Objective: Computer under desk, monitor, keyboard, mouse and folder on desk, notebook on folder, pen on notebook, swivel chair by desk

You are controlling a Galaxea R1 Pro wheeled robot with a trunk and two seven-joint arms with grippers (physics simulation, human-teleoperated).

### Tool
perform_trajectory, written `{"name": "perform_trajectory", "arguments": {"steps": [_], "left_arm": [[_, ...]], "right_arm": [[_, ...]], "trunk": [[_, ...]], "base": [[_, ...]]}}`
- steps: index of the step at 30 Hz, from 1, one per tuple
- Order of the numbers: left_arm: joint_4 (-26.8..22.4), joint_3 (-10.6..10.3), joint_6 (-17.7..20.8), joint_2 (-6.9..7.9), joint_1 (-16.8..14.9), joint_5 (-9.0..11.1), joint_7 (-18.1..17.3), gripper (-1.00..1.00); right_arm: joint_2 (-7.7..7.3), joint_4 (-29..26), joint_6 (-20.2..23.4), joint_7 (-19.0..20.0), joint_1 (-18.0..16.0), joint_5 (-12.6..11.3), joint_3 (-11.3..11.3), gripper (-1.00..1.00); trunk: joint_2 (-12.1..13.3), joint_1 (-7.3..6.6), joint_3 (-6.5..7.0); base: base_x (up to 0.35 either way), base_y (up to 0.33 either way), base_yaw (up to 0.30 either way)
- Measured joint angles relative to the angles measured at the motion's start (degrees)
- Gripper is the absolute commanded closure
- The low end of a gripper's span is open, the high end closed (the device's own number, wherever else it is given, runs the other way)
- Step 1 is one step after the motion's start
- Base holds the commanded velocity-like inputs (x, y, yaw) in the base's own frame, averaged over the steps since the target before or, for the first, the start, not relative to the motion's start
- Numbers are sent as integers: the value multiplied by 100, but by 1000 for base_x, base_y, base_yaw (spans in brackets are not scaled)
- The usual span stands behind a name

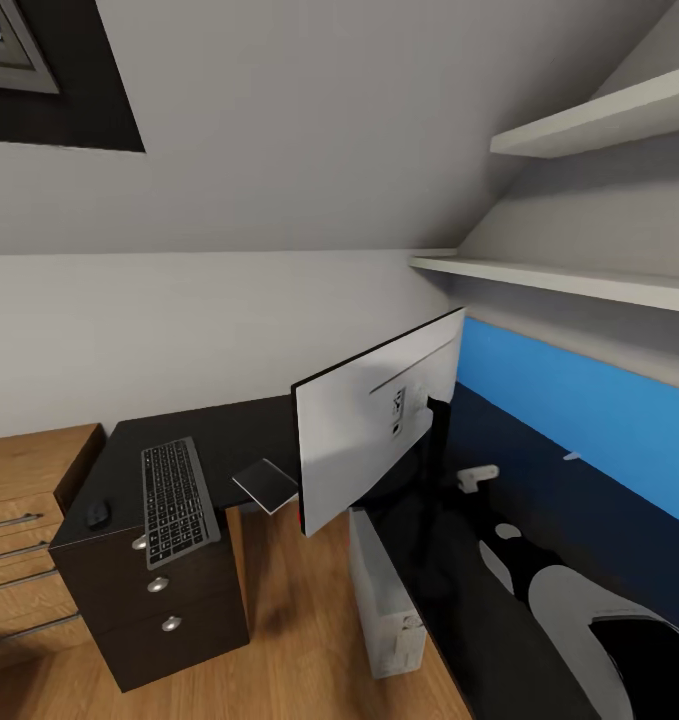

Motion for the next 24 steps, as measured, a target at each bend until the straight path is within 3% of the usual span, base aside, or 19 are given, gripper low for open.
{"name": "perform_trajectory", "arguments": {"steps": [7,17,24], "left_arm": [[0,0,0,-2,0,0,0,-100],[0,0,0,-2,0,-4,0,-100],[0,0,-6,-2,0,-8,0,-100]], "right_arm": [[-1,0,-28,-535,0,8,8,-100],[15,-7,-32,-661,0,9,0,-100],[21,-45,-28,-962,0,-2,-8,-100]], "trunk": [[0,0,0],[0,0,0],[0,0,0]], "base": [[0,0,0],[0,0,0],[0,0,0]]}}
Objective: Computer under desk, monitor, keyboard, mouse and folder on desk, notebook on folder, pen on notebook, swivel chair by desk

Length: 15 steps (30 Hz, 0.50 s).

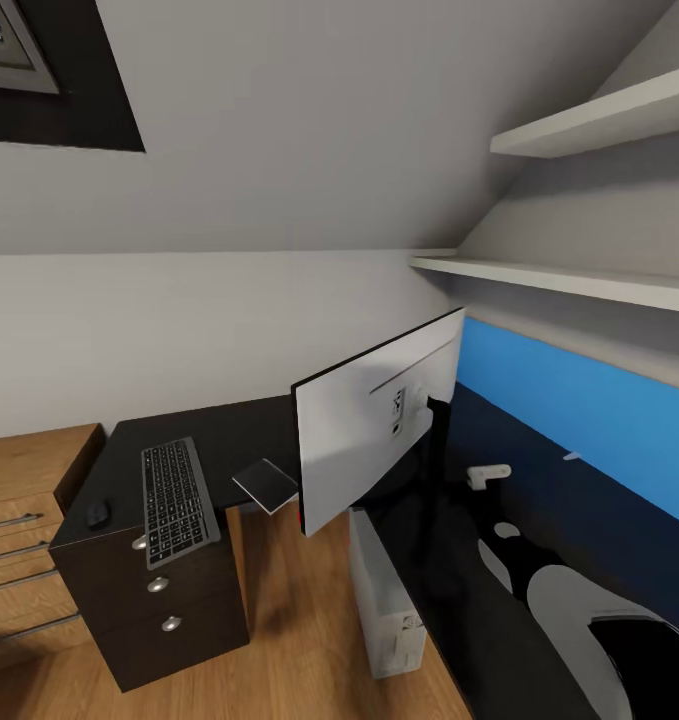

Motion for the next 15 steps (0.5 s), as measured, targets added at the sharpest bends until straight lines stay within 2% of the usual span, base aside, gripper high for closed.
{"name": "perform_trajectory", "arguments": {"steps": [5,15], "left_arm": [[0,0,0,0,0,-1,0,-100],[0,0,-2,0,0,-1,0,-100]], "right_arm": [[12,-14,-2,-244,0,-2,6,-100],[-1,-18,-4,-283,0,-3,9,-100]], "trunk": [[0,0,0],[0,0,0]], "base": [[0,0,0],[0,0,0]]}}
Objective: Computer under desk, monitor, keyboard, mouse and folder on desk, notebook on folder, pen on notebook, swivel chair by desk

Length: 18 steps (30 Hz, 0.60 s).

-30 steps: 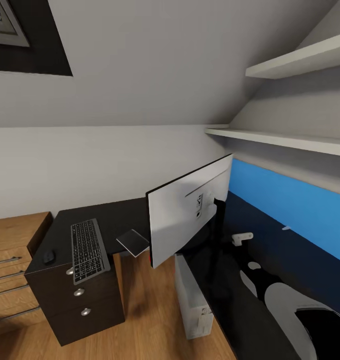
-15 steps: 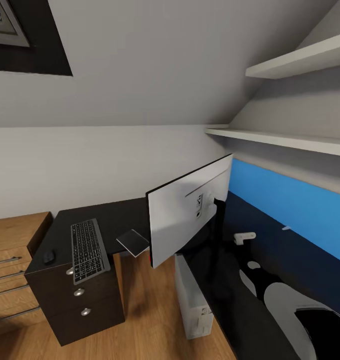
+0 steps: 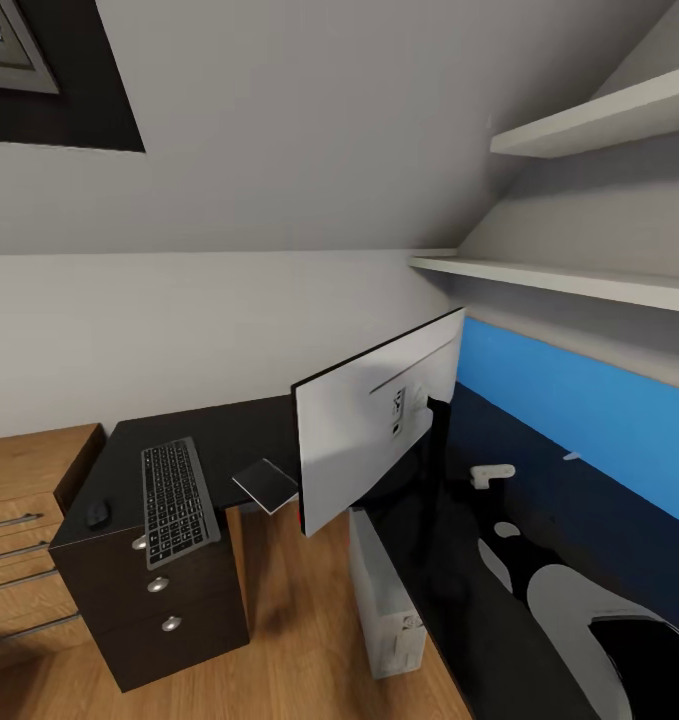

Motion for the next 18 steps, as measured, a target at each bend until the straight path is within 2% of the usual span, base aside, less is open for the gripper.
{"name": "perform_trajectory", "arguments": {"steps": [4,9,18], "left_arm": [[0,0,2,1,0,0,0,-100],[0,0,-4,0,0,0,0,-100],[0,0,0,0,0,0,0,-100]], "right_arm": [[-11,1,0,24,0,0,1,-100],[-17,1,-4,31,0,-5,0,-100],[-17,1,-4,178,0,-7,2,-100]], "trunk": [[0,-1,0],[-1,-2,0],[0,0,0]], "base": [[37,0,0],[156,15,0],[24,2,0]]}}
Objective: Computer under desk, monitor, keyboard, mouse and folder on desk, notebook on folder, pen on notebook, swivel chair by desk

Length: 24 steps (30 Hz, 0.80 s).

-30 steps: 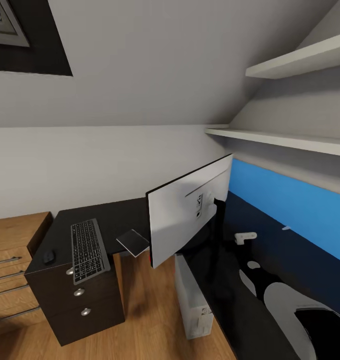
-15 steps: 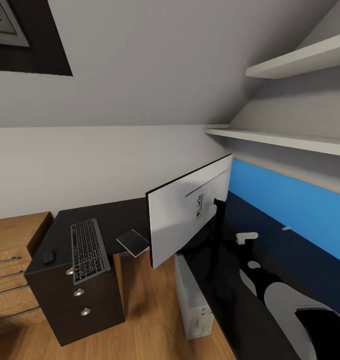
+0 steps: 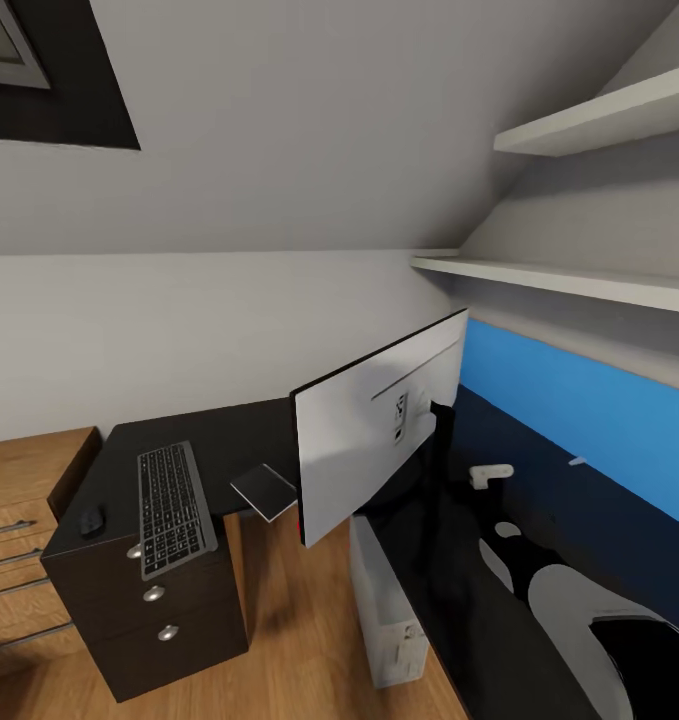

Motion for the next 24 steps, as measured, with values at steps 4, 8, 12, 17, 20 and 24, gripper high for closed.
{"name": "perform_trajectory", "arguments": {"steps": [4,8,12,17,20,24], "left_arm": [[0,0,0,0,1,0,0,-100],[0,0,0,0,3,0,0,-100],[0,0,0,0,1,0,0,-100],[0,0,-1,0,0,0,0,-100],[0,0,-2,0,0,0,0,-100],[0,0,0,0,2,0,0,-100]], "right_arm": [[0,0,3,202,0,13,-3,-100],[-5,0,4,295,0,10,-6,-100],[-7,0,-1,331,0,8,-7,-100],[-8,0,-4,342,0,10,-10,-100],[-8,0,-5,343,0,10,-12,-100],[-8,0,-5,344,0,12,-14,-100]], "trunk": [[0,0,0],[0,0,0],[0,0,0],[0,0,0],[-1,-2,0],[0,-1,0]], "base": [[4,0,0],[1,0,0],[0,0,0],[23,0,0],[138,0,0],[64,0,0]]}}
